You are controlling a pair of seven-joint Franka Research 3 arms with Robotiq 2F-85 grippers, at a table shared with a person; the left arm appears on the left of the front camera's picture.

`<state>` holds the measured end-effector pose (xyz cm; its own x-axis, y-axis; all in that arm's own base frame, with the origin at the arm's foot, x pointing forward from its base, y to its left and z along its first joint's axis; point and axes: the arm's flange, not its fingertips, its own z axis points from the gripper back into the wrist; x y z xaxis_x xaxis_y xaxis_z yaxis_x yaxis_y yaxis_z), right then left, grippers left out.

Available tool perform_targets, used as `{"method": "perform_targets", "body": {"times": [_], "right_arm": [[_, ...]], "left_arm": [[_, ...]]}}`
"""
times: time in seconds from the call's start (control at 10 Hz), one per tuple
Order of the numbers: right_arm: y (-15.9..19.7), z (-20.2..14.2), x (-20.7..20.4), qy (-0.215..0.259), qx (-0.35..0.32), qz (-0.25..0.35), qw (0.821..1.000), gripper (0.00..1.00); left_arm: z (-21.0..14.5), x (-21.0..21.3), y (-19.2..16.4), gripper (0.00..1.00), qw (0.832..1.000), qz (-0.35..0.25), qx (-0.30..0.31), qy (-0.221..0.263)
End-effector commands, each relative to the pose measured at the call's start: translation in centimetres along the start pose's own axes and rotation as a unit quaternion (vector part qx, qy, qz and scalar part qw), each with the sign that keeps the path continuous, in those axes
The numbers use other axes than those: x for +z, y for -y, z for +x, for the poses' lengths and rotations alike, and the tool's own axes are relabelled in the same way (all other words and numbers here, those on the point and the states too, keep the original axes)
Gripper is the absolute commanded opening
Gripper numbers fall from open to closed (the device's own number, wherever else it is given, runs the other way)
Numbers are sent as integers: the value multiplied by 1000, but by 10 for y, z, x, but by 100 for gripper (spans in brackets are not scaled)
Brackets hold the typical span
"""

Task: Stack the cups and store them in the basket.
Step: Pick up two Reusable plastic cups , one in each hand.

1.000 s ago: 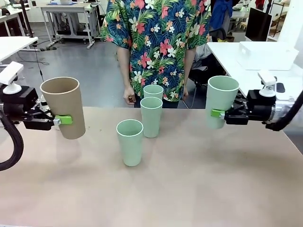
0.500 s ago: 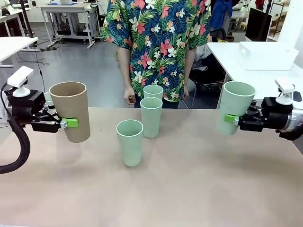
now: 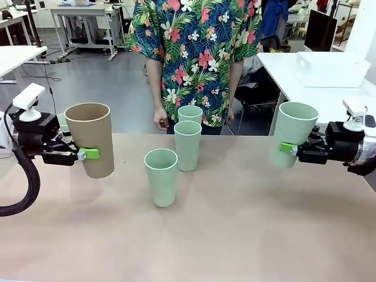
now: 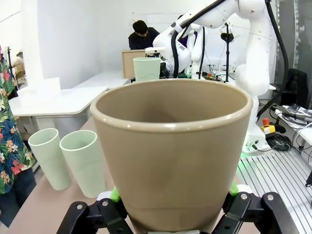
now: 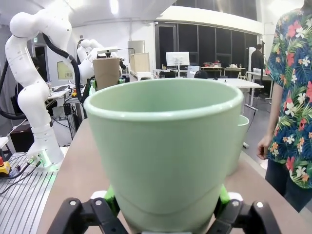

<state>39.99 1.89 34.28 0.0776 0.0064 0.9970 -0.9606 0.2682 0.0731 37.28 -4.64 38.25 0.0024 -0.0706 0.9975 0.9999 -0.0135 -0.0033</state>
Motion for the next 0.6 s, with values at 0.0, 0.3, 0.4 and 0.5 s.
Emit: {"method": "perform_targets", "body": {"times": [0.0,0.3,0.4,0.5], "right_arm": [[-33,-2,6,-5,-3,-12,1000,84],[1,0,1,-2,-1,-3,1000,84],[1,0,1,-2,-1,-3,1000,84],[1,0,1,-2,-1,-3,1000,84]], "left_arm": [[-1,-7,16,85,1000,20,-3,9],[0,0,0,85,1000,2,0,-1],[0,0,0,85,1000,2,0,-1],[0,0,0,85,1000,2,0,-1]]}}
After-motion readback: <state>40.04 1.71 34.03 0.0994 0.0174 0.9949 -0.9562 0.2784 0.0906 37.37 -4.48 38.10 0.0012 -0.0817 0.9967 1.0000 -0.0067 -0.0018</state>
